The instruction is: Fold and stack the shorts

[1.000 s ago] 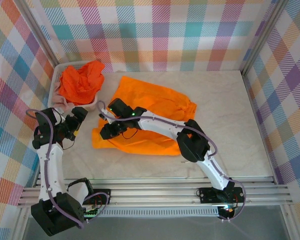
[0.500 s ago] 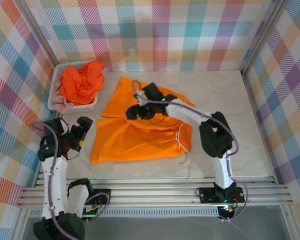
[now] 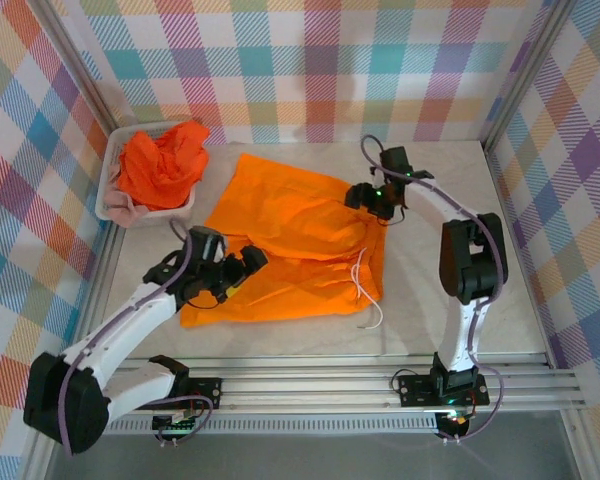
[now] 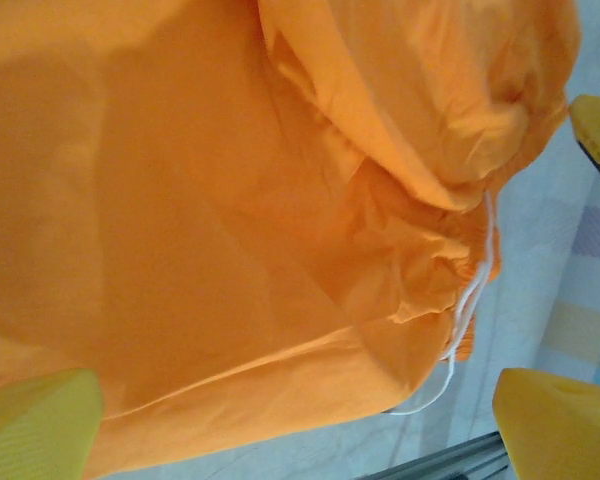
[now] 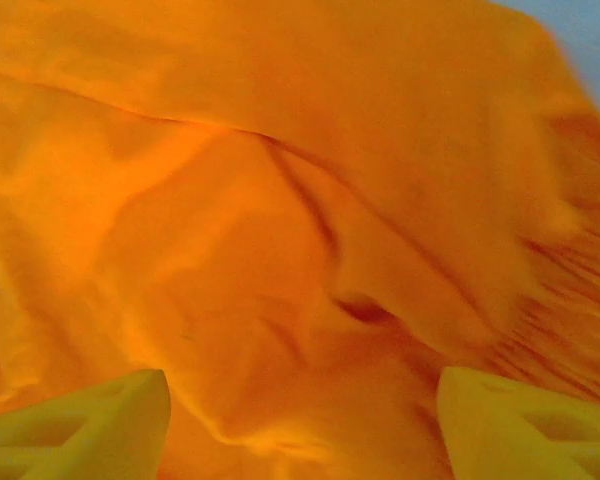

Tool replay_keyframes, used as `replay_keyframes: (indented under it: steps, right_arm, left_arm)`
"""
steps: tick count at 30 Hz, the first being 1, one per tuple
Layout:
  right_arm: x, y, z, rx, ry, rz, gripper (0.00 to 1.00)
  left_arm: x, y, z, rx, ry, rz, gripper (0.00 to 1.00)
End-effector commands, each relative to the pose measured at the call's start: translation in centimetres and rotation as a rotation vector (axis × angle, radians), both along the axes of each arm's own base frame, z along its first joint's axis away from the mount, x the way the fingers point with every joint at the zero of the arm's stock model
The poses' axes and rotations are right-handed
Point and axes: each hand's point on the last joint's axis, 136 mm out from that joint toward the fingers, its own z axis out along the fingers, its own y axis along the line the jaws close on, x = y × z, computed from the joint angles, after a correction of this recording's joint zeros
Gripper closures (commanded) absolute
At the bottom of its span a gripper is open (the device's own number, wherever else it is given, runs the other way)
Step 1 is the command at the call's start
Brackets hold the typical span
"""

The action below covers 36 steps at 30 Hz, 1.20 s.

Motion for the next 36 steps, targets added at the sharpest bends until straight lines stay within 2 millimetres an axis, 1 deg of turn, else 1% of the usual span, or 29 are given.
replay_keyframes:
  steps: [1,2,5,8,10,14,16,21,26,29,31,32,36]
  right_arm:
    - [-1.2,-2.3,0.8,-0.022,0.007,-0.075,0.31]
    - [-1.2,-3.0,0.6,-0.028,0.013,-0.093,0.32]
    - [-1.1,-4.3,0.2,-0.010,0.025,-0.141,0.33]
    - [-0.6,-4.8,-0.2,0.013,0.016,-0.173,0.35]
    - [-0.4,-4.6,-0.6,0.024,0.026,-0.174,0.35]
    - [0.0,-4.6,-1.4,0.034,0.048,-0.186,0.36]
    - [0.1,-4.5,-1.8,0.040,0.051,-0.194,0.39]
    - [0.3,-4.3,-2.5,0.061,0.073,-0.213,0.40]
    - [0.3,-4.6,-3.3,0.052,0.094,-0.236,0.40]
    - [0.5,-4.3,-3.7,0.064,0.096,-0.241,0.48]
    - [0.8,-4.4,-3.5,0.070,0.083,-0.250,0.56]
    - [1.0,-4.4,-3.5,0.069,0.077,-0.254,0.58]
    - [1.8,-5.2,-3.5,0.047,0.054,-0.280,0.72]
  left_arm:
    - [0.4,-1.8,-1.6,0.016,-0.016,-0.003,0.00]
    - [0.4,-2.6,-2.0,0.016,-0.023,-0.018,0.00]
    - [-0.2,-4.0,-3.8,0.054,-0.003,-0.060,0.00]
    - [-0.6,-5.1,-5.5,0.083,0.019,-0.091,0.00]
    - [-0.9,-5.5,-6.5,0.095,0.034,-0.104,0.00]
    - [-1.4,-6.0,-8.1,0.118,0.054,-0.117,0.00]
    - [-1.7,-6.0,-8.7,0.132,0.064,-0.121,0.00]
    - [-2.1,-6.0,-9.7,0.145,0.083,-0.131,0.00]
    - [-2.2,-5.9,-10.1,0.152,0.086,-0.130,0.00]
    - [-2.3,-5.6,-10.4,0.162,0.090,-0.128,0.00]
    - [-2.5,-5.5,-10.5,0.165,0.094,-0.129,0.00]
    - [-2.7,-5.4,-10.7,0.168,0.098,-0.131,0.00]
    - [-3.2,-4.8,-11.4,0.183,0.113,-0.122,0.00]
